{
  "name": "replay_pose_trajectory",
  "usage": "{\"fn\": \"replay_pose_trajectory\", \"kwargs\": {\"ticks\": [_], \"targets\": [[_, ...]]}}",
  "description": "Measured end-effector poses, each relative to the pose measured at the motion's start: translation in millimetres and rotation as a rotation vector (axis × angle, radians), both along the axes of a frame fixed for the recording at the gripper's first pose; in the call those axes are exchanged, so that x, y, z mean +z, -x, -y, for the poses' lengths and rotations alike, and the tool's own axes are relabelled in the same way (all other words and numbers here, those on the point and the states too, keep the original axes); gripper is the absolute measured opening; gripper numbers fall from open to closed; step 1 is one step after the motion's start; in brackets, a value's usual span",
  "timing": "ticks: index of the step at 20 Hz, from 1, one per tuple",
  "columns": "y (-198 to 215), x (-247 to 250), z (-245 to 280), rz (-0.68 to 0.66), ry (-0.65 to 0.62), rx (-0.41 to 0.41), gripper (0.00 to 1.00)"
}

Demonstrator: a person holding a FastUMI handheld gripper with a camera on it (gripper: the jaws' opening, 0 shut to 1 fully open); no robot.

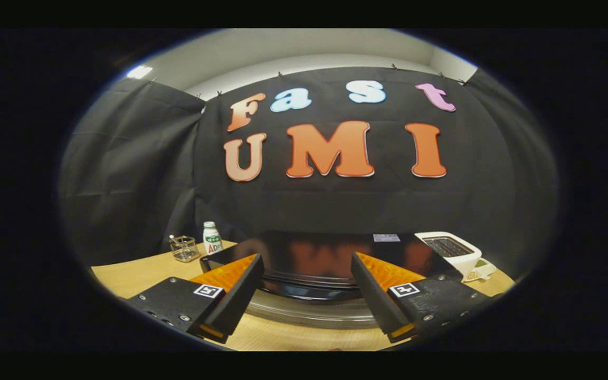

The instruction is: Open the toaster oven, put the food inside, and close the toaster oven door.

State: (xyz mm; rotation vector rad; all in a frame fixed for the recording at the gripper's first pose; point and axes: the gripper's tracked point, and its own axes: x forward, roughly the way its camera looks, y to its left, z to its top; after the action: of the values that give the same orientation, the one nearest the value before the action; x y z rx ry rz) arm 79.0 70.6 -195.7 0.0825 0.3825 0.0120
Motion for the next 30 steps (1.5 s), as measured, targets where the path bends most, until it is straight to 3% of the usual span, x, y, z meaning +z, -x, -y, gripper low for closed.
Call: {"fn": "replay_pose_trajectory", "kwargs": {"ticks": [8,14,17,23,30], "targets": [[3,-2,-2,0.044,0.016,-0.006,0.97],[26,1,-9,0.076,-0.022,0.031,0.81],[47,3,-15,0.073,-0.021,0.072,0.81],[100,-4,-27,0.03,-0.07,0.157,0.81],[135,-53,-26,-0.148,-0.144,0.157,0.8]]}}
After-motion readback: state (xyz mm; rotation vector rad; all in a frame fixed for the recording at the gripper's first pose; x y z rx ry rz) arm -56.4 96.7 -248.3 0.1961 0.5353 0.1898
